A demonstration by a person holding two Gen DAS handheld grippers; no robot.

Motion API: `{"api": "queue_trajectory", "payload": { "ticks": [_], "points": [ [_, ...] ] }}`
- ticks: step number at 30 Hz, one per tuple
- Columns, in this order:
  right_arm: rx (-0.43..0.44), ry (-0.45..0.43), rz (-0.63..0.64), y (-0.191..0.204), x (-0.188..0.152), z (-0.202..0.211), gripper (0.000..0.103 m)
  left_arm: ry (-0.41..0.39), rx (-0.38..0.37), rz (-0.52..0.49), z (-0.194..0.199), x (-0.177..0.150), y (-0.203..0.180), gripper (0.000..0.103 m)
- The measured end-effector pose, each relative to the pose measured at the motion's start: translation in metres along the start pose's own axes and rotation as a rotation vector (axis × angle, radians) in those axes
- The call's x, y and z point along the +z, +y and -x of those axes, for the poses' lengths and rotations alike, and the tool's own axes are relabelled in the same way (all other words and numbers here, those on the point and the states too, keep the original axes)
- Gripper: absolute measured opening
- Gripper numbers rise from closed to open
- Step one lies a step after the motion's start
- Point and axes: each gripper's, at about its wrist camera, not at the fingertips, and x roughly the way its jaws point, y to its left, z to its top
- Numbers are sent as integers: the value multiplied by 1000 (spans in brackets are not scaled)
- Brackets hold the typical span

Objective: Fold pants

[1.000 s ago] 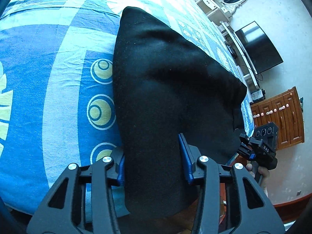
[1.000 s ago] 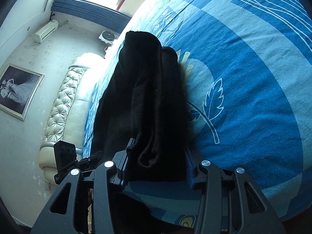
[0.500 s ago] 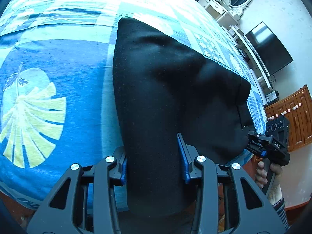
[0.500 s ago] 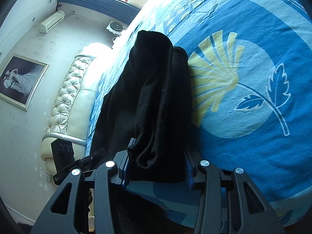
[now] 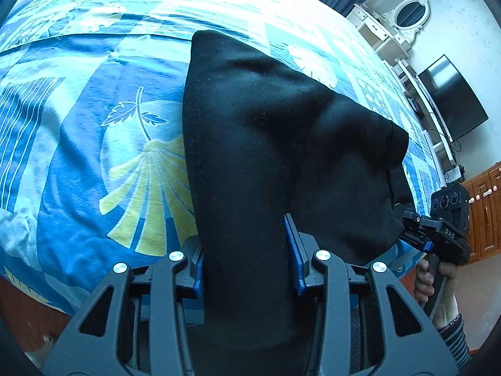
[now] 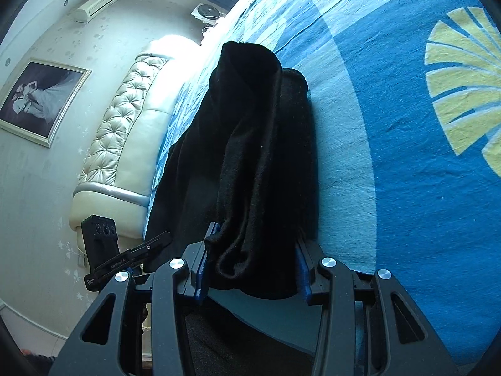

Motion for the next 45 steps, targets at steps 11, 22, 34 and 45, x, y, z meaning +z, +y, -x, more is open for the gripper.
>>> {"api": "queue_trajectory", "payload": {
  "ticks": [11, 22, 34, 45],
  "points": [
    [3, -15, -16, -3, -4, 3, 43, -15, -13, -16, -3, -5, 2, 41],
    [9, -31, -17, -4, -3, 10, 43, -23, -30, -17, -1, -7, 14, 46],
    [-80, -26, 100, 11, 1, 47, 74, -128, -196, -41, 28, -11, 38, 78],
    [22, -105, -46, -17, 82, 19, 78, -81, -258, 12, -23, 73, 60, 82]
  ]
}}
